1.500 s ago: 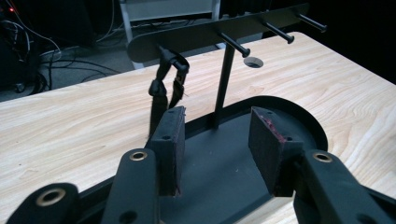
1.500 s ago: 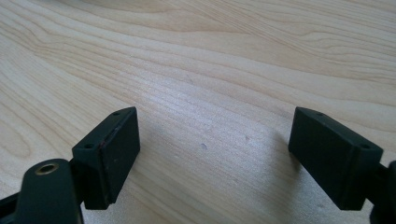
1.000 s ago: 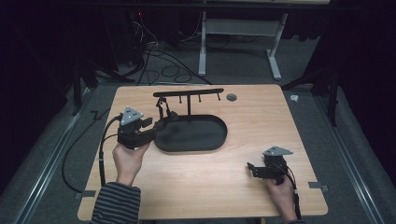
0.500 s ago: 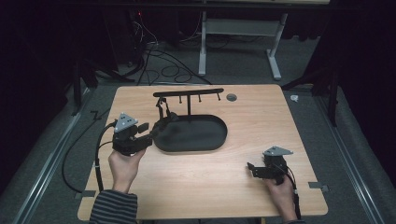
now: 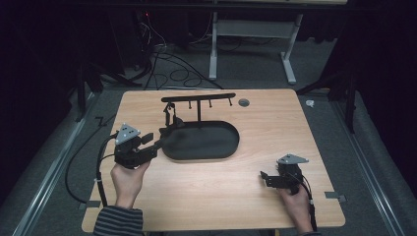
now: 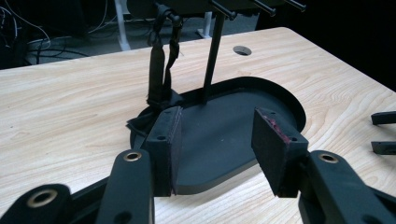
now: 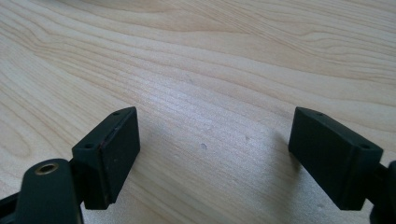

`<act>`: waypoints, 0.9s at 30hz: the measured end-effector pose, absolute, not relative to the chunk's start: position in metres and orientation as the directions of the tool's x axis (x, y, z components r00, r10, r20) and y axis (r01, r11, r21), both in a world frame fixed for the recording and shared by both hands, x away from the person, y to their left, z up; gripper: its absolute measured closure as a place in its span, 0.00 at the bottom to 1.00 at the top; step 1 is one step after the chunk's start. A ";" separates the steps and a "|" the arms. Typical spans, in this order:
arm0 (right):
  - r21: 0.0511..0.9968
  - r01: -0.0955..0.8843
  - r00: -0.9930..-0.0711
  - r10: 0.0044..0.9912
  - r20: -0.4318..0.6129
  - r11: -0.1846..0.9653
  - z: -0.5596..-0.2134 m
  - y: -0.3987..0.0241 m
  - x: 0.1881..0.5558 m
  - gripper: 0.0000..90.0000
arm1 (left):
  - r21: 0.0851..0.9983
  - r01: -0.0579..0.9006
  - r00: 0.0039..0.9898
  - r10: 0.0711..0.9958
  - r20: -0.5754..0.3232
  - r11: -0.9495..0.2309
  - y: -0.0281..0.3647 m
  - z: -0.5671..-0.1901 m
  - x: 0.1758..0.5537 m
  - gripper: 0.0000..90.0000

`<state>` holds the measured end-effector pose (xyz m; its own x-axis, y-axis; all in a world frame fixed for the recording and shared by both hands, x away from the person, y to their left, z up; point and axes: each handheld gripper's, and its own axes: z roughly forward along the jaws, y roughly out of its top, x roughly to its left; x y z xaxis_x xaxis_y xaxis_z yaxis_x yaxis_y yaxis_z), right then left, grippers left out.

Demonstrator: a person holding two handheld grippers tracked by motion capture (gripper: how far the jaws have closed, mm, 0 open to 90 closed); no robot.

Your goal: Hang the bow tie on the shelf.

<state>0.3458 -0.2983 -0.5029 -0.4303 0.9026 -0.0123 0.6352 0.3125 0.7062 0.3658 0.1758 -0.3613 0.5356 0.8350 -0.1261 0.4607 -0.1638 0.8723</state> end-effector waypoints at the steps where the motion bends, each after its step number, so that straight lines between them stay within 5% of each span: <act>1: 0.706 0.635 -0.431 0.902 -0.013 0.313 -0.503 -0.298 0.346 0.20 | 0.872 0.461 0.535 0.835 -0.127 -0.163 0.176 -0.362 0.365 0.59; 27: 0.706 0.635 -0.431 0.902 -0.012 0.313 -0.503 -0.298 0.346 0.20 | 0.871 0.470 0.524 0.839 -0.146 -0.141 0.182 -0.374 0.351 0.58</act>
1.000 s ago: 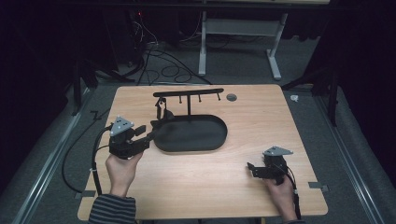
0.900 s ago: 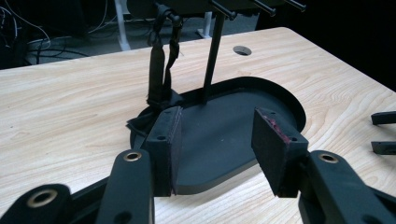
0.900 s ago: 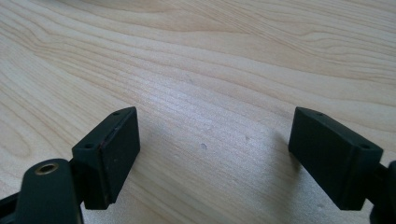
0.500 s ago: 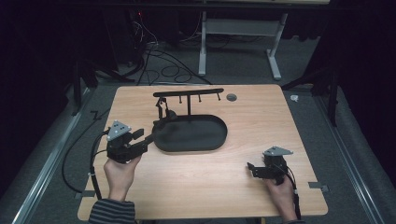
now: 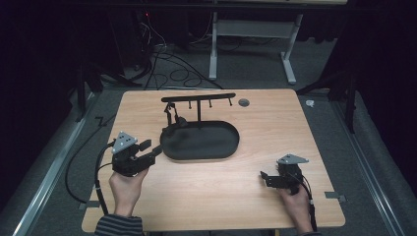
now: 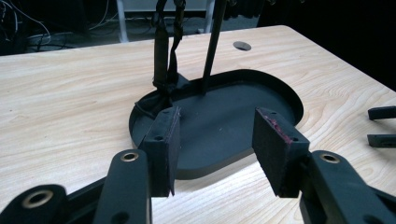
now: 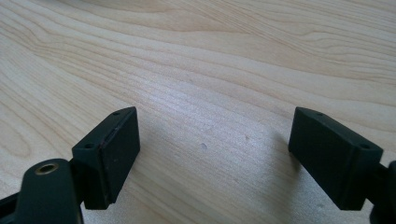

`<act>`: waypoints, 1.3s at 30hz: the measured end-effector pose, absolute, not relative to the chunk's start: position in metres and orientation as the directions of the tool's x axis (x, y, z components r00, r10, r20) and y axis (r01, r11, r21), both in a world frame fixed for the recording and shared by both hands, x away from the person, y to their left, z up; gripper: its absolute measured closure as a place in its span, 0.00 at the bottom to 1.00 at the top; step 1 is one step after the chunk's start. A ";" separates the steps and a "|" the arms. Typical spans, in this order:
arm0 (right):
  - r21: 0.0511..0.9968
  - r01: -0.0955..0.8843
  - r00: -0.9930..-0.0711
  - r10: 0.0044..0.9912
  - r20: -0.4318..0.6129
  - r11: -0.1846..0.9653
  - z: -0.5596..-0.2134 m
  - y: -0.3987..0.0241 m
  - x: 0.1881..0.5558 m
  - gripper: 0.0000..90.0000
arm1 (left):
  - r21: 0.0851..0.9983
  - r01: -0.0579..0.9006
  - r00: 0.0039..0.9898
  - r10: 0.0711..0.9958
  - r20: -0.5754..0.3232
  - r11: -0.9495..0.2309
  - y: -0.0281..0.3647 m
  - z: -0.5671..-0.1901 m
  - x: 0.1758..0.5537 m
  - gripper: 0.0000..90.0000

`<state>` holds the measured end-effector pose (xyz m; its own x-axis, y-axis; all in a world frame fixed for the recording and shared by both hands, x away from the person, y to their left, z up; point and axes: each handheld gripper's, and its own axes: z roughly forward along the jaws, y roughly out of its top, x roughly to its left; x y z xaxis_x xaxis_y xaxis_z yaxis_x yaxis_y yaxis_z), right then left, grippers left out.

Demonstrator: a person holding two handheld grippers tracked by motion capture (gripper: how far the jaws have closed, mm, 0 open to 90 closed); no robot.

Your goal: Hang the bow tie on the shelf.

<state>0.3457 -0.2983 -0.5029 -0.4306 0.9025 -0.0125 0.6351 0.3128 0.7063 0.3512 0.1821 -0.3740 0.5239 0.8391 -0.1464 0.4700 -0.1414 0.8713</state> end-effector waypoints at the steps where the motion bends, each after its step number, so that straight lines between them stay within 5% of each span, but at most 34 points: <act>1: 0.706 0.635 -0.431 0.902 -0.013 0.313 -0.503 -0.298 0.346 0.20 | 0.870 0.472 0.523 0.839 -0.148 -0.141 0.183 -0.375 0.351 0.58; 39: 0.707 0.634 -0.431 0.902 -0.013 0.313 -0.503 -0.298 0.345 0.20 | 0.854 0.508 0.485 0.856 -0.179 -0.108 0.199 -0.396 0.335 0.58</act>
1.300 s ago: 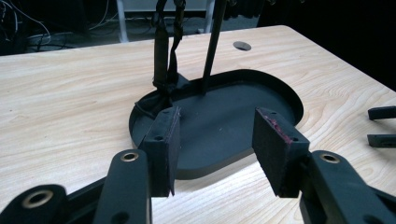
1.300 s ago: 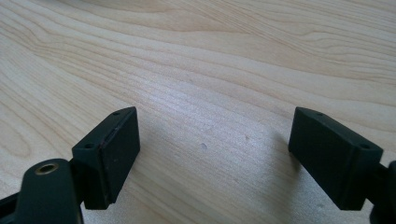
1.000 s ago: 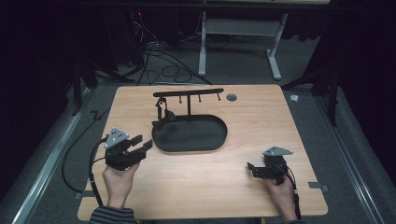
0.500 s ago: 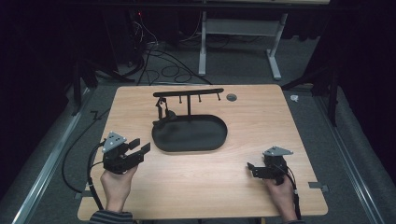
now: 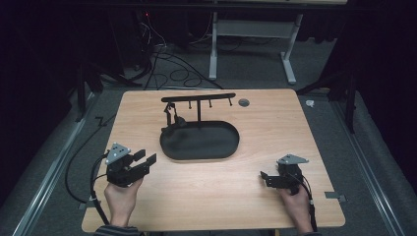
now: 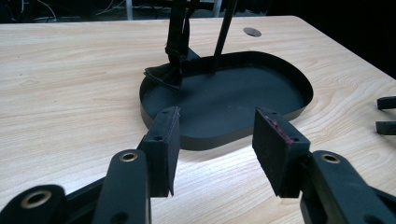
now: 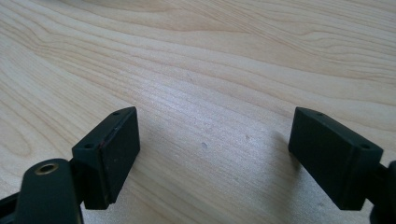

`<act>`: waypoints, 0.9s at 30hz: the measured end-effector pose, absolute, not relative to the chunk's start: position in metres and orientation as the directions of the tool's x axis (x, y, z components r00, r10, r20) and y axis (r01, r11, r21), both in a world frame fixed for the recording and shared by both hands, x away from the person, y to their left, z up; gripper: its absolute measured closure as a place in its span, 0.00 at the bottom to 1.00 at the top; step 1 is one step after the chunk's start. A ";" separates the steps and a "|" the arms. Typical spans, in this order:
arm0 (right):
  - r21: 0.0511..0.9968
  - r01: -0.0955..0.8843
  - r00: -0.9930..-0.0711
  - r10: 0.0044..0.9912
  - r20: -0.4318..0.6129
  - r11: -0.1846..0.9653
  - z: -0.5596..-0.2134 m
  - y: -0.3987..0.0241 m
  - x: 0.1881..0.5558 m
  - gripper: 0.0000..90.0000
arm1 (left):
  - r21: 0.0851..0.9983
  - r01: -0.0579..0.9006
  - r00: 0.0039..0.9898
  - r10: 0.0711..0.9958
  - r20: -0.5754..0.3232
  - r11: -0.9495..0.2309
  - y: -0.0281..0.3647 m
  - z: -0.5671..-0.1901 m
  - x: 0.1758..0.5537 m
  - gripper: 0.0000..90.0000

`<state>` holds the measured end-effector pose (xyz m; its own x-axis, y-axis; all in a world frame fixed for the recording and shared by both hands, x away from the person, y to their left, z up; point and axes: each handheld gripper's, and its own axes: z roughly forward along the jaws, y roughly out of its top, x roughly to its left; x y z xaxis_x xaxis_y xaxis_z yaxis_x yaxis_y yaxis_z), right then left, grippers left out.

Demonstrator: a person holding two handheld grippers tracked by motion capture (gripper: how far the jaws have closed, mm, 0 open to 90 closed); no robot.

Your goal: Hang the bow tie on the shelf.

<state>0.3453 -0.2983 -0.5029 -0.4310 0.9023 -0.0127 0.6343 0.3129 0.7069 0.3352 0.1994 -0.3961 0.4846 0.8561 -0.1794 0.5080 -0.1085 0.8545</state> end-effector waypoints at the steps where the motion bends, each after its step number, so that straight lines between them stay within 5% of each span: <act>1: 0.706 0.634 -0.433 0.901 -0.014 0.315 -0.503 -0.298 0.345 0.20 | 0.854 0.508 0.485 0.856 -0.179 -0.108 0.199 -0.396 0.335 0.58; 27: 0.707 0.634 -0.431 0.902 -0.013 0.313 -0.503 -0.298 0.345 0.20 | 0.831 0.550 0.443 0.874 -0.203 -0.086 0.208 -0.420 0.328 0.57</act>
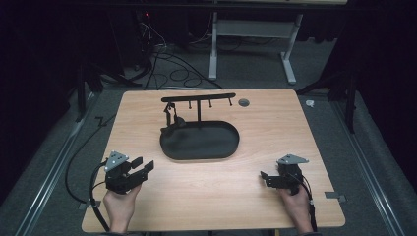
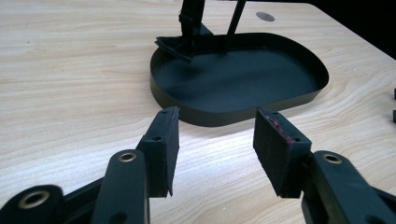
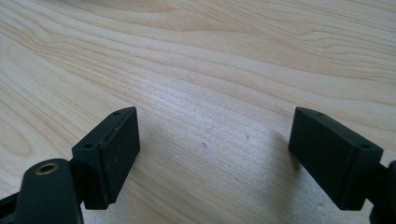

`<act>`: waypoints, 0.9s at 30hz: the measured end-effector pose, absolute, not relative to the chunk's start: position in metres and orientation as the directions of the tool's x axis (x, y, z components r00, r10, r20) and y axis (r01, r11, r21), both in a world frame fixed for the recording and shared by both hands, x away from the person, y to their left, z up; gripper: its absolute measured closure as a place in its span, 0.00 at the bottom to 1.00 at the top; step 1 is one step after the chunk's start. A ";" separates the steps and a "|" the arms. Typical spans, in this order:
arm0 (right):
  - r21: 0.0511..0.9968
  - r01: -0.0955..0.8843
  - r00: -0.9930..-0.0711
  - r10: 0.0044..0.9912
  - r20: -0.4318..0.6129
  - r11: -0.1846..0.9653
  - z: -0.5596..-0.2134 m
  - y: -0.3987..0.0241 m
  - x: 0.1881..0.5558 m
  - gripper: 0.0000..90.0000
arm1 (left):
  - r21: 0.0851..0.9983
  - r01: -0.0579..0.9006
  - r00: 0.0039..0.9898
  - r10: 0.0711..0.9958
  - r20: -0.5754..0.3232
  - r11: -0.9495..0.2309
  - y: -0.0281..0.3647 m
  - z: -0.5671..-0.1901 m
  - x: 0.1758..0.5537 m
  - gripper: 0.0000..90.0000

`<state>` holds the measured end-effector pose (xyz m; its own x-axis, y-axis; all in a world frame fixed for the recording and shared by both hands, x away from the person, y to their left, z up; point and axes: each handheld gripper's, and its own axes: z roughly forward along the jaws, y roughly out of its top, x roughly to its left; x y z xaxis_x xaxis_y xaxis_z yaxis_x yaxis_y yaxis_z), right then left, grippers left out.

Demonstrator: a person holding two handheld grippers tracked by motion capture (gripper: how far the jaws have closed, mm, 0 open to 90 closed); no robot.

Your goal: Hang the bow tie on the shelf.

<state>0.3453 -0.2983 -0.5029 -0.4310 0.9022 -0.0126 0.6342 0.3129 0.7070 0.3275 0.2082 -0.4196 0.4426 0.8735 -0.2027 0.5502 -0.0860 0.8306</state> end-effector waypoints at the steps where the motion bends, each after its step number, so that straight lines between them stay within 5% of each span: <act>1: 0.707 0.633 -0.432 0.902 -0.014 0.314 -0.503 -0.298 0.345 0.20 | 0.830 0.552 0.441 0.874 -0.204 -0.085 0.208 -0.421 0.327 0.57; 27: 0.707 0.635 -0.430 0.903 -0.012 0.312 -0.503 -0.298 0.345 0.20 | 0.798 0.596 0.427 0.876 -0.223 -0.087 0.200 -0.446 0.327 0.56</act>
